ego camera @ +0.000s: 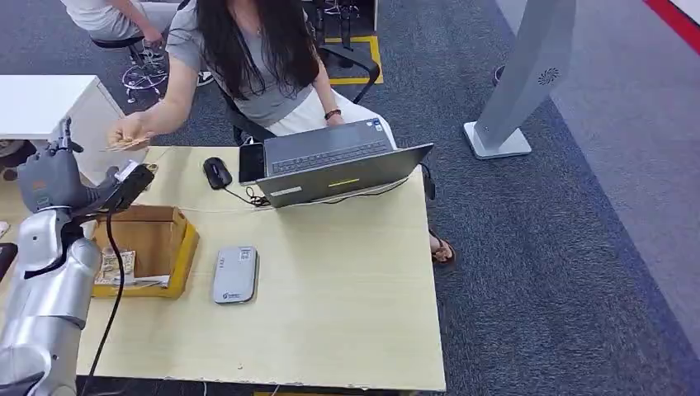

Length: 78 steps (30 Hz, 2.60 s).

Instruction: Pass the card to the sensor for recognition and then transmit it.

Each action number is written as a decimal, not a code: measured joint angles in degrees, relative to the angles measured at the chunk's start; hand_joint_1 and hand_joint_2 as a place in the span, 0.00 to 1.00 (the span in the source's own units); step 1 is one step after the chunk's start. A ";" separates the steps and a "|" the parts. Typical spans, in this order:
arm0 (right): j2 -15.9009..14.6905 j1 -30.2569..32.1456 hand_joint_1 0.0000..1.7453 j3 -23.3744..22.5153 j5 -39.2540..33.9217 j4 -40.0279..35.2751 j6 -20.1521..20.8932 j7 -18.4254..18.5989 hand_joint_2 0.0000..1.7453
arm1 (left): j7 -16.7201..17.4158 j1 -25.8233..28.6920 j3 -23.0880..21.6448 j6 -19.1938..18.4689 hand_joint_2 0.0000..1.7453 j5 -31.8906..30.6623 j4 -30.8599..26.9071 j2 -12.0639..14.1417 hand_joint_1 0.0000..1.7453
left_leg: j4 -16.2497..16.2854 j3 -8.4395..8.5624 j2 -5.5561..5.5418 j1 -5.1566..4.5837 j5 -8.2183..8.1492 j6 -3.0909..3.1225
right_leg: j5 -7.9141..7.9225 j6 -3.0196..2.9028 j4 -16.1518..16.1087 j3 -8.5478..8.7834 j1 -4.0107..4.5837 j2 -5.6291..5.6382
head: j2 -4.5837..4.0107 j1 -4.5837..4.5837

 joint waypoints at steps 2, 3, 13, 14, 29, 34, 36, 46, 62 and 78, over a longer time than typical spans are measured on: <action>0.00 0.00 0.00 0.00 0.00 0.00 0.02 0.00 1.00 | 0.00 0.00 0.00 0.00 0.00 0.04 0.00 0.00 0.00 | 0.00 0.00 0.00 0.00 0.00 0.00 | 0.00 0.00 0.00 0.00 0.00 0.00 | 0.00 0.00; 0.00 0.00 0.00 0.00 0.00 0.00 0.04 0.00 1.00 | 0.00 0.00 0.00 0.00 0.00 0.09 0.00 0.00 0.00 | 0.00 0.00 0.00 0.00 0.00 0.00 | 0.00 0.00 0.00 0.00 0.00 0.00 | 0.00 0.00; 0.00 0.00 0.00 0.00 0.00 0.00 0.04 0.00 1.00 | 0.00 0.00 0.00 0.17 0.00 0.35 0.31 0.00 0.00 | 0.00 -0.01 0.00 0.02 0.01 -0.02 | 0.00 0.00 0.00 0.00 0.02 0.00 | 0.00 0.02; 0.00 0.00 0.00 0.00 0.00 0.00 0.04 0.00 1.00 | 0.00 0.01 0.00 0.17 0.00 0.35 0.31 0.02 0.00 | 0.00 -0.01 0.00 0.02 0.01 -0.02 | 0.00 0.00 0.00 0.00 0.02 0.00 | 0.00 0.00; 0.00 0.00 0.00 0.00 0.00 0.00 0.11 0.13 1.00 | 0.35 0.01 0.00 0.72 1.00 -0.94 0.33 0.15 1.00 | 0.00 -0.01 0.00 0.03 0.02 -0.03 | 0.01 -0.02 0.00 0.00 0.02 0.00 | 0.00 0.00; 0.00 0.00 0.00 0.00 0.00 0.00 0.11 0.13 1.00 | -0.09 0.02 0.00 0.87 1.00 -0.96 0.39 0.15 1.00 | 0.00 -0.01 0.00 0.03 0.02 -0.03 | 0.02 -0.03 0.00 0.00 0.02 0.00 | 0.00 0.00; 0.00 0.00 0.00 0.00 0.00 0.00 0.11 0.13 1.00 | -0.09 0.02 0.00 0.85 1.00 -0.87 0.39 0.13 1.00 | 0.00 -0.01 0.00 0.03 0.02 -0.03 | 0.02 -0.03 0.00 0.00 0.02 0.00 | 0.00 0.00; 0.00 -0.01 0.00 0.00 0.06 0.00 0.09 0.13 1.00 | -1.00 0.03 0.00 1.22 0.00 0.92 0.55 0.05 0.00 | 0.00 -0.01 -0.01 0.03 0.02 -0.03 | 0.02 -0.03 0.00 0.00 0.03 -0.01 | 0.00 0.00; 0.00 -0.01 0.00 0.00 0.61 0.00 0.09 0.13 1.00 | -1.92 0.03 -0.02 1.90 1.00 0.46 0.87 0.00 0.00 | 0.00 -0.01 0.00 0.04 0.02 -0.04 | 0.03 -0.06 0.00 0.00 0.03 -0.01 | 0.00 0.00; 0.00 -0.03 0.00 0.00 0.72 0.00 0.09 0.13 1.00 | -1.29 0.02 -0.37 2.45 1.00 -0.44 1.27 0.00 0.00 | 0.00 -0.01 0.00 0.04 0.03 -0.05 | 0.03 -0.06 0.00 0.00 0.03 -0.01 | 0.00 0.00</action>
